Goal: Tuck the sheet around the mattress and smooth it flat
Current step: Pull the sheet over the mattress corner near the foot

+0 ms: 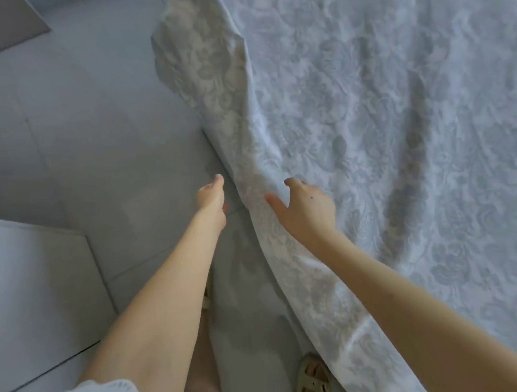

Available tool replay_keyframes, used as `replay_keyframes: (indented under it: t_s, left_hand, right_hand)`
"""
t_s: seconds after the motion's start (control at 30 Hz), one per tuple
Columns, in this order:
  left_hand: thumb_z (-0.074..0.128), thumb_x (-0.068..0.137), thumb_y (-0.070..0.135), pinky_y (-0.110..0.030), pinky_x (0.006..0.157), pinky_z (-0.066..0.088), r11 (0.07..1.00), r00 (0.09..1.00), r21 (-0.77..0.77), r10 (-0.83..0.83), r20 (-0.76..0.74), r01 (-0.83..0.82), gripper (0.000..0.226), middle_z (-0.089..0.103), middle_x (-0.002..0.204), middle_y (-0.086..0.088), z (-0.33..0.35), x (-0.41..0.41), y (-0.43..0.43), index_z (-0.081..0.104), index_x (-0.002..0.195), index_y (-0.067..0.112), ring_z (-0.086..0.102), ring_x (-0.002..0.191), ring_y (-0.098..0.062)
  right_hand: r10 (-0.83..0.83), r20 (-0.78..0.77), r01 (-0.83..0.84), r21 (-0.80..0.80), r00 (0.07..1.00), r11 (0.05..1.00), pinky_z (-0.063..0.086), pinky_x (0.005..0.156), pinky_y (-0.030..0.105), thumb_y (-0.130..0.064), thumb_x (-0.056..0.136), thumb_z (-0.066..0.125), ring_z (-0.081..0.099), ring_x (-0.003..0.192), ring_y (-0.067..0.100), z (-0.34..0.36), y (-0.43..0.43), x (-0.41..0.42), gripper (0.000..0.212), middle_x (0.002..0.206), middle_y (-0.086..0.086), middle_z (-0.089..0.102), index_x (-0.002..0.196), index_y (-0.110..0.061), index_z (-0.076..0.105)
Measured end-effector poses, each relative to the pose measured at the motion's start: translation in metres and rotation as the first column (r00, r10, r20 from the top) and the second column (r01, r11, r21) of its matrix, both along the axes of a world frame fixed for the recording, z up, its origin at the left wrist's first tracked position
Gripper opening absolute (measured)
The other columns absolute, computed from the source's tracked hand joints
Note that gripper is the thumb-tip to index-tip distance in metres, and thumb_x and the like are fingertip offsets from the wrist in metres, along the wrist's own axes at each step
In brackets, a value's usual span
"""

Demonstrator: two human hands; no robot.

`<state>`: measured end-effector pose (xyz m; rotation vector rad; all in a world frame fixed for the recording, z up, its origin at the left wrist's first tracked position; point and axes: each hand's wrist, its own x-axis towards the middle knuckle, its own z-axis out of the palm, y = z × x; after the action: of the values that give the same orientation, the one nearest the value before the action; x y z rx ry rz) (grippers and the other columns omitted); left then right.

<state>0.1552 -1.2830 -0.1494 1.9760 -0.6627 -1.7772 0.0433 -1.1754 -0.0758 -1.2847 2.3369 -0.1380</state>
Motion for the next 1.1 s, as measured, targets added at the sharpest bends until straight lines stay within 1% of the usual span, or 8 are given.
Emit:
replay_keyframes:
  t_s: [0.17,0.33,0.43,0.57,0.8,0.93,1.0,1.1]
  left_hand:
    - [0.057,0.089,0.046,-0.024,0.047,0.051,0.988,0.985,0.098,-0.107,-0.138,0.121,0.038,0.060,0.082,-0.005,-0.011,-0.030,-0.083,0.060,0.100,0.009,0.059,0.068,-0.020]
    - [0.061,0.088,0.027,-0.040,0.077,0.053,0.886,0.877,-0.060,-0.444,0.182,0.460,0.026,0.070,0.095,-0.020,-0.036,-0.029,-0.128,0.065,0.089,0.001,0.067,0.092,-0.033]
    - [0.059,0.088,0.012,-0.033,0.064,0.041,0.763,0.774,-0.181,-0.558,0.300,0.621,0.016,0.066,0.082,-0.022,-0.029,-0.012,-0.148,0.059,0.073,0.006,0.060,0.078,-0.032]
    - [0.059,0.086,0.010,-0.035,0.065,0.040,0.892,0.849,-0.198,-0.288,0.442,0.405,0.013,0.064,0.078,-0.019,-0.020,0.057,-0.185,0.064,0.076,0.003,0.057,0.077,-0.031]
    - [0.059,0.088,0.035,-0.031,0.075,0.042,0.891,0.851,-0.035,-0.421,0.314,0.453,0.024,0.054,0.080,-0.002,-0.016,0.057,-0.266,0.050,0.076,0.016,0.051,0.082,-0.021]
    - [0.054,0.089,0.047,-0.039,0.086,0.050,0.963,0.941,0.009,-0.265,0.212,0.269,0.040,0.054,0.092,-0.006,-0.013,0.013,-0.347,0.053,0.091,0.007,0.054,0.090,-0.027]
    - [0.053,0.087,0.056,-0.034,0.070,0.050,0.984,0.974,0.084,-0.170,0.149,0.159,0.059,0.055,0.104,-0.007,-0.009,-0.005,-0.384,0.053,0.115,0.004,0.054,0.085,-0.025]
    - [0.050,0.086,0.061,-0.028,0.057,0.046,0.978,0.999,0.203,-0.037,-0.012,0.039,0.052,0.054,0.084,-0.004,-0.004,-0.029,-0.429,0.051,0.102,0.012,0.053,0.070,-0.018]
  right_hand:
    - [-0.149,-0.038,0.151,0.058,0.988,0.987,0.042,0.081,0.033,-0.064,0.085,0.046,0.054,0.107,0.024,-0.025,-0.092,0.019,0.062,0.118,0.003,0.057,0.123,-0.015,0.049]
    - [-0.192,-0.191,0.223,0.155,0.963,0.962,0.034,0.059,0.029,-0.024,0.096,0.046,0.051,0.075,0.021,-0.037,-0.142,0.025,0.021,0.088,0.005,0.055,0.080,-0.011,0.052]
    - [-0.193,-0.230,0.244,0.217,0.954,0.945,0.027,0.049,0.028,-0.008,0.092,0.045,0.044,0.062,0.019,-0.038,-0.157,0.019,0.032,0.069,0.002,0.047,0.061,-0.012,0.038]
    - [-0.096,-0.204,0.164,0.346,0.974,0.924,0.027,0.047,0.026,-0.023,0.094,0.050,0.044,0.059,0.020,-0.021,-0.167,0.010,0.030,0.067,0.001,0.048,0.066,-0.012,0.049]
    - [-0.046,-0.139,0.090,0.332,0.989,0.939,0.029,0.045,0.023,-0.029,0.095,0.048,0.045,0.052,0.019,0.000,-0.250,-0.016,0.037,0.056,0.000,0.045,0.062,-0.014,0.047]
    - [-0.064,-0.060,0.071,0.120,0.996,0.990,0.045,0.066,0.029,-0.040,0.097,0.045,0.062,0.090,0.022,0.012,-0.334,-0.036,0.035,0.102,0.002,0.066,0.113,-0.015,0.063]
    - [-0.028,-0.050,0.031,0.043,0.998,0.999,0.044,0.072,0.030,-0.043,0.097,0.044,0.059,0.102,0.023,0.012,-0.377,-0.046,0.042,0.116,0.003,0.062,0.125,-0.015,0.056]
    - [0.039,-0.093,-0.040,0.000,0.995,0.999,0.044,0.071,0.032,-0.049,0.095,0.043,0.057,0.106,0.026,0.008,-0.432,-0.057,0.049,0.120,0.005,0.058,0.127,-0.012,0.053]
